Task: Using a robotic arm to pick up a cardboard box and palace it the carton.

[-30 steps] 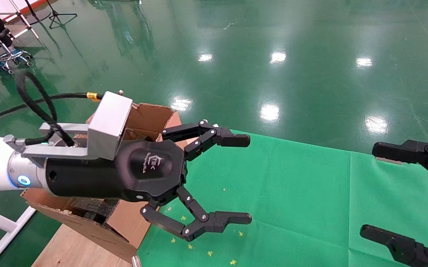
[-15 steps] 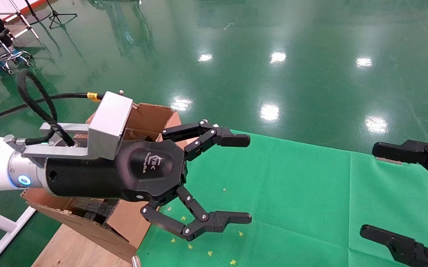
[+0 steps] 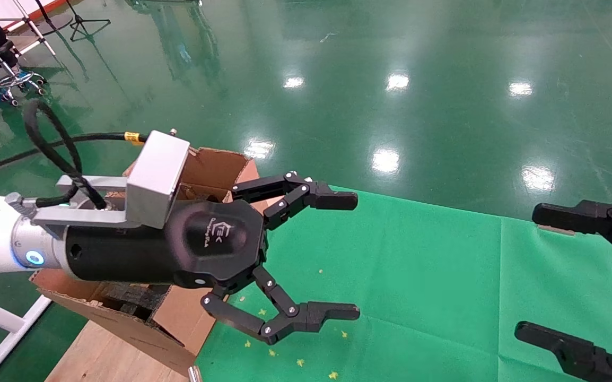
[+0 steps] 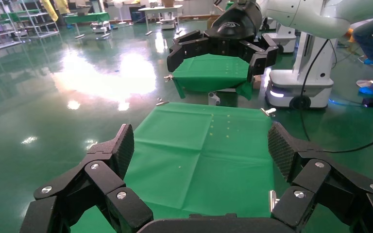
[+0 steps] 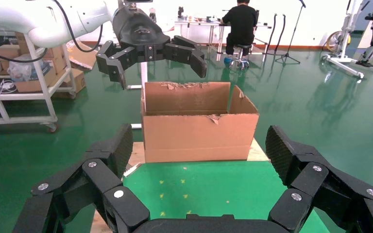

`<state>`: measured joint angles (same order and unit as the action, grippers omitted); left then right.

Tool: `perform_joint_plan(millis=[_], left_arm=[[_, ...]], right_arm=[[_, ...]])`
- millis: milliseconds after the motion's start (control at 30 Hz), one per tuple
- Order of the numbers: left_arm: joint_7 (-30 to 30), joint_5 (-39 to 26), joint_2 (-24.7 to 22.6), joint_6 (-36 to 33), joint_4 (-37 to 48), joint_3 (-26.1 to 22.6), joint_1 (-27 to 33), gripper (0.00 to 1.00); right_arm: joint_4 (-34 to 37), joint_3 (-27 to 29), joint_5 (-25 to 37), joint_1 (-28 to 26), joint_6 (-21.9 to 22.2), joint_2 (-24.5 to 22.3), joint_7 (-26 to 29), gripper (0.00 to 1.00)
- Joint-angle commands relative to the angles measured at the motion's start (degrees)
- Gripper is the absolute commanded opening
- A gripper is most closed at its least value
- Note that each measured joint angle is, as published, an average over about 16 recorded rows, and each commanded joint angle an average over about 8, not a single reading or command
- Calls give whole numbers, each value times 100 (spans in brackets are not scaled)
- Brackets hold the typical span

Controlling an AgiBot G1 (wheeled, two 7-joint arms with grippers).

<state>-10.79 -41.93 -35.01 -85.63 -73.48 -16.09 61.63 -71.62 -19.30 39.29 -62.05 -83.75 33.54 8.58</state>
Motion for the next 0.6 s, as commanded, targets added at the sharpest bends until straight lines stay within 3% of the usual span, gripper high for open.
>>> perform_joint_plan(millis=[33,600], left_arm=[[0,0,0,0,0,0,0,100],[0,0,0,0,0,0,0,100]], right_arm=[[0,0,0,0,0,0,0,100],[0,0,0,0,0,0,0,100]])
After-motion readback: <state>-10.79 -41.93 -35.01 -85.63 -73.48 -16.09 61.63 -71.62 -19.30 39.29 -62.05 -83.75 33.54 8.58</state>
